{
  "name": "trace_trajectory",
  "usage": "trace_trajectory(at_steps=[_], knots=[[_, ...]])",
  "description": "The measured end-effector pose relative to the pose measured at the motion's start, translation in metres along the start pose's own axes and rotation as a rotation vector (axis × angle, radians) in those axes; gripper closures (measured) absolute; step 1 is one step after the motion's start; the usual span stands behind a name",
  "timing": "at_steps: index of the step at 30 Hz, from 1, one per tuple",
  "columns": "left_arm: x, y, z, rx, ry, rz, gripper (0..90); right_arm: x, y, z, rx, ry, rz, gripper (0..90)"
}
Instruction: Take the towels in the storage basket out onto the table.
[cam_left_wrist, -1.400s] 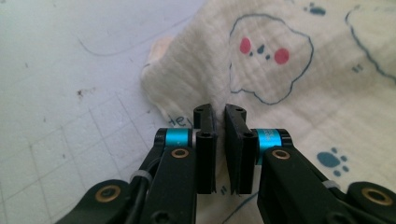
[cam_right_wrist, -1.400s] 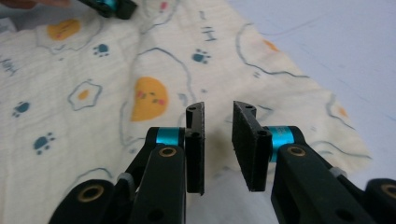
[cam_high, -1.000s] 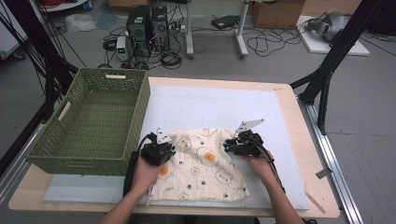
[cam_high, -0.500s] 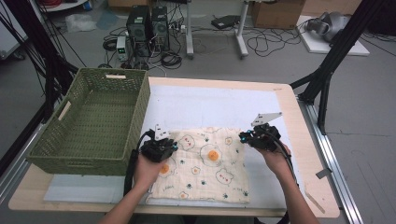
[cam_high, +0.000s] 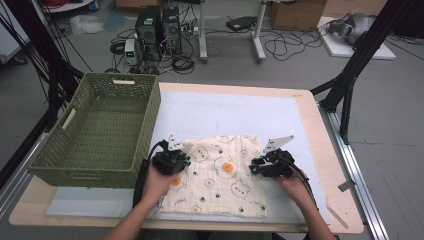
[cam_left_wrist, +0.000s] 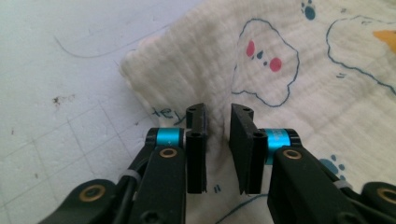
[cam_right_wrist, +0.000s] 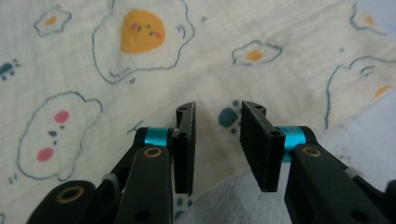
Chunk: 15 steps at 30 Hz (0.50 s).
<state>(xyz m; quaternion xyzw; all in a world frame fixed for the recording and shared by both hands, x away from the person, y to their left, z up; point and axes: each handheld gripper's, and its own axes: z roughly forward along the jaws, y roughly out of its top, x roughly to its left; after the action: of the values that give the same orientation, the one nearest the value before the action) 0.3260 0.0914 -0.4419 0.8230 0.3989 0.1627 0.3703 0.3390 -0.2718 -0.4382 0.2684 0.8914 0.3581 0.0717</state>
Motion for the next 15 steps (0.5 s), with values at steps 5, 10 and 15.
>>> trace_trajectory(at_steps=[5,10,15], knots=[[-0.002,-0.002,-0.005,0.009,-0.038,0.013,87.6,0.001,-0.006,-0.002,-0.020,0.030,-0.002,88.7],[-0.003,-0.011,-0.017,0.003,-0.107,-0.014,87.6,0.011,-0.011,-0.013,0.000,0.058,-0.040,89.0],[-0.001,-0.013,-0.028,-0.040,-0.153,-0.041,78.2,0.024,-0.019,-0.025,-0.004,0.093,-0.063,85.4]])
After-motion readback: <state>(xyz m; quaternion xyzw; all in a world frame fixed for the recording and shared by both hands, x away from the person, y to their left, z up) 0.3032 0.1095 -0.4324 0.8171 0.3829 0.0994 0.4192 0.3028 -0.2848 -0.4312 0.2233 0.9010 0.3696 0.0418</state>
